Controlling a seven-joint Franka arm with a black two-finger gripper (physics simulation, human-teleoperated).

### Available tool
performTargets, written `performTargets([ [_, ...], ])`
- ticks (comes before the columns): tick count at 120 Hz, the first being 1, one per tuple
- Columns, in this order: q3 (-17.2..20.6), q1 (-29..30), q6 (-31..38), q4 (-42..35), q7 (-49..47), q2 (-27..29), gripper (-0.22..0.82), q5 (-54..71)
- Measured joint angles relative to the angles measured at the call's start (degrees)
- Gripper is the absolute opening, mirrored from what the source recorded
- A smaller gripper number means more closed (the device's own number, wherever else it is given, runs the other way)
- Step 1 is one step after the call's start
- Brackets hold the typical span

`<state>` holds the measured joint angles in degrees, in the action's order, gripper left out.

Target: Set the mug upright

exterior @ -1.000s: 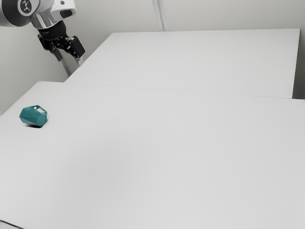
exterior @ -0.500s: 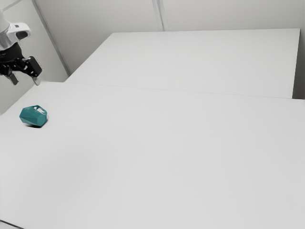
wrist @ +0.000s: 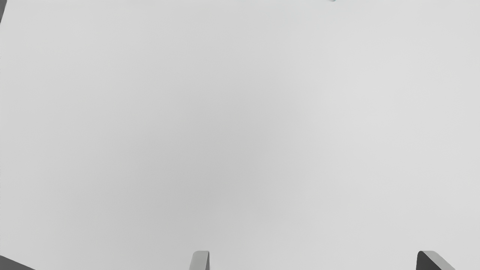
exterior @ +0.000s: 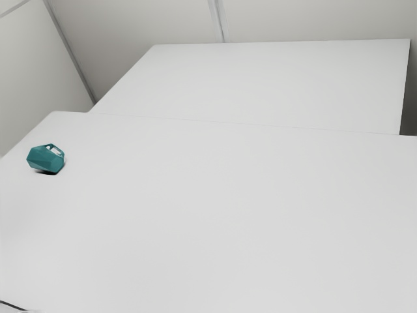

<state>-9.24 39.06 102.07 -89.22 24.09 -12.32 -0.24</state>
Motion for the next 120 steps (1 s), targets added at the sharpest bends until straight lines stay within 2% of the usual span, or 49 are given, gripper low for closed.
performTargets([
  [36,0.00,9.35,4.77,16.17,15.08,-18.99,0.60,-13.54],
  [69,0.14,11.23,7.19,29.22,27.39,-33.18,0.60,-28.72],
  [96,1.30,12.71,8.17,32.55,35.13,-37.69,0.60,-42.60],
  [120,1.58,14.95,5.12,31.51,40.27,-38.87,0.60,-54.21],
])
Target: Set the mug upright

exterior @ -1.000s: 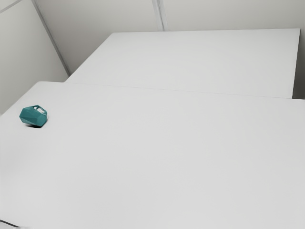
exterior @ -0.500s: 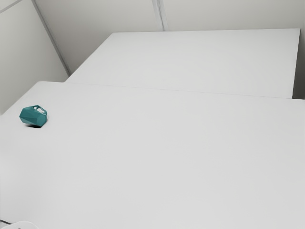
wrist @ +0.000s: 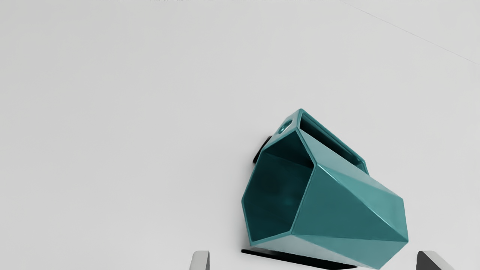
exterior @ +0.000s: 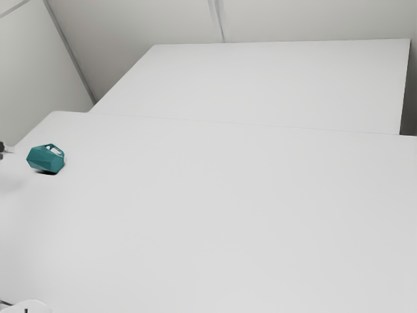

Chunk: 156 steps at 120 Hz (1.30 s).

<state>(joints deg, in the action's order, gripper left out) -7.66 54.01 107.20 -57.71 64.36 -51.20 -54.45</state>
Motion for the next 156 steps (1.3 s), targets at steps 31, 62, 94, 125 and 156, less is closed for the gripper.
performTargets([
  [31,0.01,2.21,-8.43,-0.99,4.37,-1.03,0.60,-5.63],
  [62,1.81,2.33,-9.97,2.04,7.34,-3.48,0.60,-7.40],
  [94,2.55,2.32,-6.16,2.14,9.94,-4.02,0.60,-7.57],
  [125,2.72,2.34,-4.39,2.14,11.92,-5.34,0.60,-7.62],
  [156,5.41,2.34,-2.69,3.88,13.27,-6.83,0.60,-7.75],
])
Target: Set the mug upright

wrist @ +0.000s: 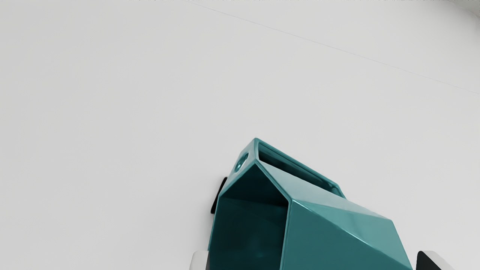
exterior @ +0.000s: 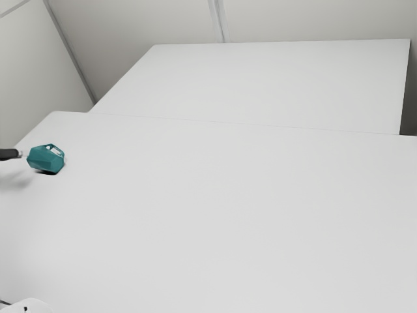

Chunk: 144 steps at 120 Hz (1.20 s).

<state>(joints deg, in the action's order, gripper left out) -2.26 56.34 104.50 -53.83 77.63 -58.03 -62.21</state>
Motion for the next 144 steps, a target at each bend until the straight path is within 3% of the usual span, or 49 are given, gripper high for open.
performTargets([
  [24,1.83,-0.09,1.22,-0.32,0.69,-0.53,0.60,-0.10],
  [109,2.69,-1.06,-0.08,-4.33,2.11,-0.40,0.60,-1.07],
  [144,3.01,-2.31,-0.30,-4.36,2.62,0.77,0.09,-1.06],
])
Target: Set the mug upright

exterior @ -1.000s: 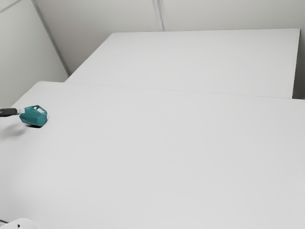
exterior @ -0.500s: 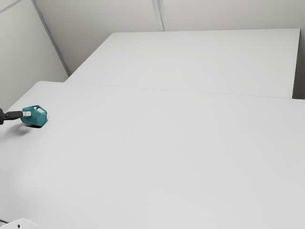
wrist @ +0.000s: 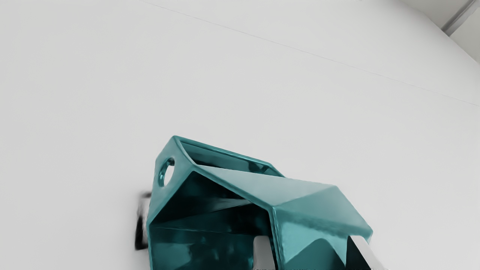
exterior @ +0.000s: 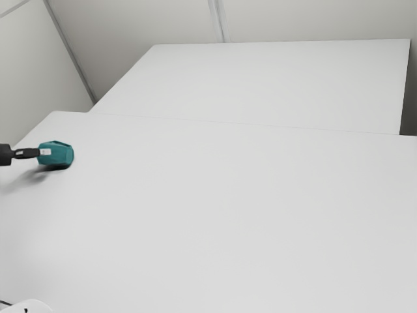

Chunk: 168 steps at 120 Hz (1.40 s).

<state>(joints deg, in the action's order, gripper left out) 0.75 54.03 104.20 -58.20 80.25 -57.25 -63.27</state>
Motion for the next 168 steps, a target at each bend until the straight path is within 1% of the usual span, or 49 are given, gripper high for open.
performTargets([
  [10,0.03,-1.22,0.04,0.02,0.14,1.11,0.01,0.05],
  [27,0.03,-2.15,0.05,0.07,0.37,2.06,-0.09,0.18],
  [50,-0.05,-3.19,0.21,0.01,0.55,3.97,-0.10,0.47],
  [59,-0.19,-5.06,0.55,-1.77,0.39,6.72,-0.10,1.45],
  [72,-0.36,-10.04,2.95,-8.42,-1.22,13.87,-0.12,7.44],
  [86,-0.37,-16.64,7.80,-18.64,-5.78,22.91,-0.12,20.22],
  [102,-0.32,-23.08,13.41,-32.00,-14.49,34.49,-0.13,36.51],
  [117,-0.31,-28.01,16.84,-41.41,-24.64,43.29,-0.13,47.93],
  [134,-0.31,-33.66,20.54,-50.05,-36.81,50.18,-0.14,55.66],
  [157,0.03,-41.38,26.35,-59.14,-52.16,55.85,-0.16,63.18],
  [168,0.62,-44.82,27.82,-61.80,-58.85,57.19,-0.16,65.21],
])
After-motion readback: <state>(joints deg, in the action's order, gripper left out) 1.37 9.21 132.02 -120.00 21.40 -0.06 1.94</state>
